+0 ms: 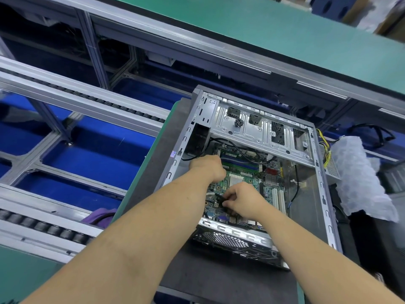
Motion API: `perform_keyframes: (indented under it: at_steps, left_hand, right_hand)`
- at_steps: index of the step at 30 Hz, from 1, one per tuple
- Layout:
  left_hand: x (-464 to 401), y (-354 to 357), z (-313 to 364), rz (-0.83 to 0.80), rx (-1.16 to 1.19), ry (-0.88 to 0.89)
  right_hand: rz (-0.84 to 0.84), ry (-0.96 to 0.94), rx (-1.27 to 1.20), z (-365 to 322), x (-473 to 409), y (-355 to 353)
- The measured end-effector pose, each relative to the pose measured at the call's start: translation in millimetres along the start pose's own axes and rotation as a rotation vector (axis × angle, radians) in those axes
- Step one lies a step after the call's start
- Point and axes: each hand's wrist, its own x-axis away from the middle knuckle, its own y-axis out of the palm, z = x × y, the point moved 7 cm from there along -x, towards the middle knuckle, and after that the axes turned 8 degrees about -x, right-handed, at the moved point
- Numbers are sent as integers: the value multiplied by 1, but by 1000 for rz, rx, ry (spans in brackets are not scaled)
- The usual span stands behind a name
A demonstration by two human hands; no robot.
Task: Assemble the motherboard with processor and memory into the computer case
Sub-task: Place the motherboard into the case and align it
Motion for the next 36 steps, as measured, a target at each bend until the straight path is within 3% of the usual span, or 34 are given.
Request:
perform_keyframes:
  at_steps: [3, 9, 12, 16, 21, 26, 31, 34, 36]
  left_hand:
    - [0, 0, 0, -1, 6, 3]
    - [5, -3, 4, -48, 74, 23]
    - [14, 2, 14, -254, 283, 75]
    - [34, 6, 17, -479, 386, 77]
    - [36, 1, 8, -447, 507, 20]
    - [35, 7, 2, -488, 487, 5]
    - [30, 7, 0, -454, 536, -15]
    - [30, 13, -2, -450, 470, -16]
    - [33, 14, -3, -457, 407, -14]
  right_hand:
    - [-12, 48, -101, 2, 1, 2]
    - [-18, 10, -5, -1, 2, 1]
    - [13, -60, 124, -7, 1, -1]
    - [148, -32, 67, -4, 1, -14]
    - [416, 16, -93, 3, 6, -39]
    - [291, 111, -80, 4, 2, -27]
    - [386, 194, -474, 17, 8, -38]
    - [329, 254, -709, 25, 11, -32]
    - [315, 272, -716, 27, 11, -30]
